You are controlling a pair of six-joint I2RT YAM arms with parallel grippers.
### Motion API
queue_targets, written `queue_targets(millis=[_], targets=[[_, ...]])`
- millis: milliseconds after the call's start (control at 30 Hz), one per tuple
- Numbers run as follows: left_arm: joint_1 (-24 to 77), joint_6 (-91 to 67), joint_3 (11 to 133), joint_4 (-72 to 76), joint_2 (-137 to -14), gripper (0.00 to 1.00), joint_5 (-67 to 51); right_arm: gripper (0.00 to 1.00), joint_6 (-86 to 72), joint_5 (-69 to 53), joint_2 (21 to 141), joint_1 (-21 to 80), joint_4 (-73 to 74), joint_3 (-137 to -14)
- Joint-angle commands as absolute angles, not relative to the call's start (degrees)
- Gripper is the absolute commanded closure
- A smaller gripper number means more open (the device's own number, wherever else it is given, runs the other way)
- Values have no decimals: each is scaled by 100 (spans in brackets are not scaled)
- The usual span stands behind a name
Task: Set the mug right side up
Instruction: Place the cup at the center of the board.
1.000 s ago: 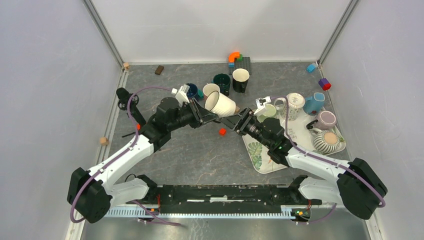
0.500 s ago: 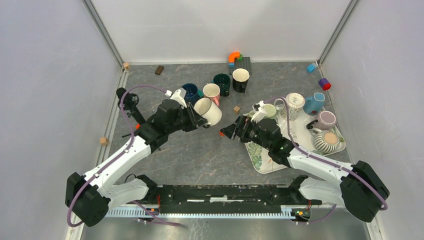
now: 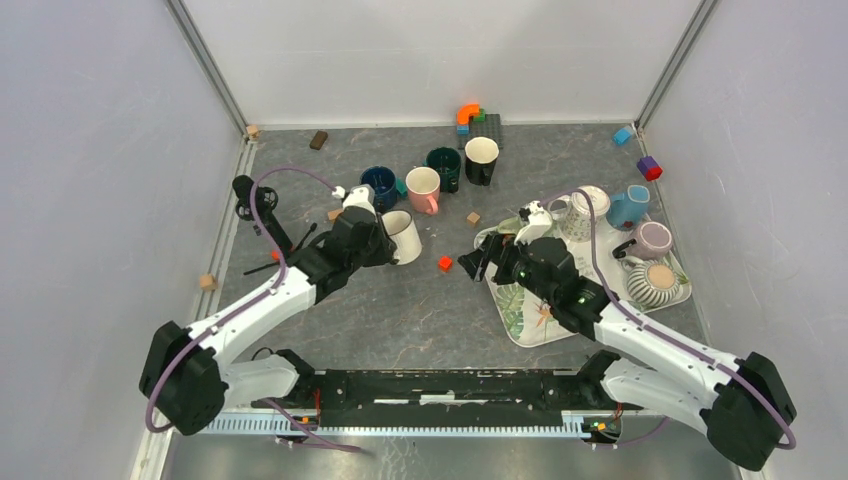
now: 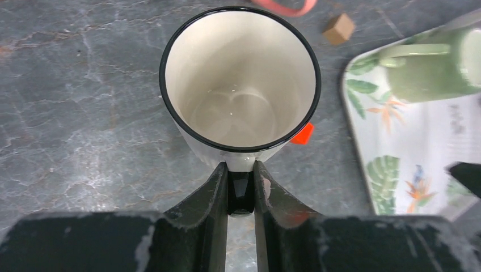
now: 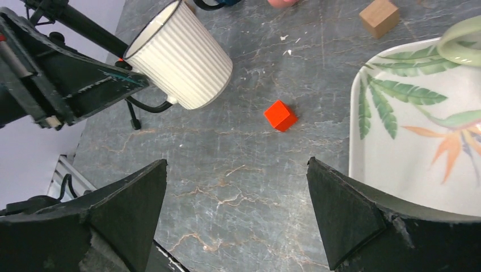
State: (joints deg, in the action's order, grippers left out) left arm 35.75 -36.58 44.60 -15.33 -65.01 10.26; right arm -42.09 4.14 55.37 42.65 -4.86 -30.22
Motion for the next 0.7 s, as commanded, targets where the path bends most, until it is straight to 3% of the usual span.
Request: queue_targets(millis=[0, 300, 667], targets=[[3743, -3204, 4466, -435, -6719, 98, 1851, 2, -3856, 784, 5232, 4277, -54, -3283], [4060, -2812, 4381, -149, -7173, 98, 2641, 2, -3647, 982, 4953, 4280, 492, -3401], [4105, -2558, 4062, 410, -7478, 98, 2628, 2, -3503, 1119, 4769, 4274, 582, -3344]])
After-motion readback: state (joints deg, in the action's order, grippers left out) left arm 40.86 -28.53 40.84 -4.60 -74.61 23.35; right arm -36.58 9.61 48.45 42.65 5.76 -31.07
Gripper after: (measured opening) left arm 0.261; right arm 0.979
